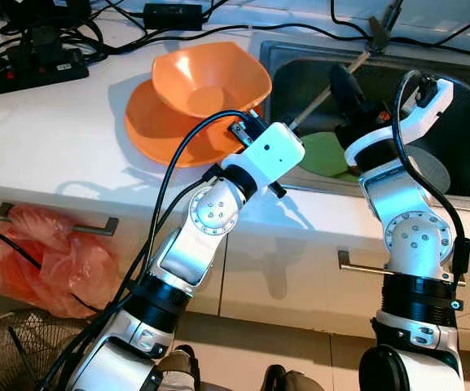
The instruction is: Kitchen organization
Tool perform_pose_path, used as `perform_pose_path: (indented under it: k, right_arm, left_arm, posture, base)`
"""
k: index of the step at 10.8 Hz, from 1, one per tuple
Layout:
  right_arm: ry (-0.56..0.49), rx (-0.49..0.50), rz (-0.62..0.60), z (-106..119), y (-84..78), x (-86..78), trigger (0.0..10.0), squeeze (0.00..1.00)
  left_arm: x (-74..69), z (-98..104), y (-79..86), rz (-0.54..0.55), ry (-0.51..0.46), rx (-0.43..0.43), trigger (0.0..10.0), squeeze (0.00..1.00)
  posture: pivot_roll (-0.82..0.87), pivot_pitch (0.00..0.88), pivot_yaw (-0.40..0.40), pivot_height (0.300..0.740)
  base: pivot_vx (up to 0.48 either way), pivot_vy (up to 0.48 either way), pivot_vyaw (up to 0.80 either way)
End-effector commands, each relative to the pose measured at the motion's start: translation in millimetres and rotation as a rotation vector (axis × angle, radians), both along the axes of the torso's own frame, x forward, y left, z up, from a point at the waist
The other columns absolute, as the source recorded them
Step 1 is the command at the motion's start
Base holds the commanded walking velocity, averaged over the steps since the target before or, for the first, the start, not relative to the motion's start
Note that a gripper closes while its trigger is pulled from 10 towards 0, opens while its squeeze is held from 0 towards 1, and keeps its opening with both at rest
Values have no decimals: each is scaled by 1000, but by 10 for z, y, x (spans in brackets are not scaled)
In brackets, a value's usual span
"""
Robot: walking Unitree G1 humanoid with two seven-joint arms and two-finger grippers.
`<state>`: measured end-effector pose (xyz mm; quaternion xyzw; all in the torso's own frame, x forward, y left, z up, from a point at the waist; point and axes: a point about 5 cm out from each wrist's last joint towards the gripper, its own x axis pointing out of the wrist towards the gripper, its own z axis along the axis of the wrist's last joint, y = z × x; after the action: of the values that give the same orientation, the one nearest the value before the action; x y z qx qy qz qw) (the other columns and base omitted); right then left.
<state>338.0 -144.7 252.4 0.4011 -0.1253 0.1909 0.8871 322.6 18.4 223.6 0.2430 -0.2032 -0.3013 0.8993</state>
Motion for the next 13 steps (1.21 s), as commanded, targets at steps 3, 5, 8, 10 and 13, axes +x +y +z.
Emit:
perform_pose_path:
  k: [3, 5, 8, 10, 13]
  right_arm:
    - [2, 1, -4, 2, 8, 7, 9490, 0]
    - [-6, 3, -6, 13, 8, 9, 0, 0]
    - [-7, 4, -1, 15, 13, 2, 6706, 0]
    - [-12, 6, 1, 28, 11, -1, 8510, 0]
    - [-26, 17, 3, 44, 11, -7, 0, 0]
  left_arm:
    - [-89, -21, -91, -66, -10, 32, 10000, 0]
    - [-72, -20, -75, -48, -12, 32, 10000, 0]
    - [-36, -1, -30, -9, -21, 24, 10000, 0]
    - [-32, -4, -32, -4, -18, 25, 10000, 0]
    - [-27, -25, -31, 0, -18, 40, 10000, 0]
  posture:
    - [213, 160, -32, 740]
    - [212, 159, -31, 740]
    - [211, 158, -31, 740]
    - [209, 158, -31, 740]
    - [208, 153, -29, 740]
  base:
    - [0, 0, 0]
    - [0, 0, 0]
    - [0, 0, 0]
    - [0, 0, 0]
    - [0, 0, 0]
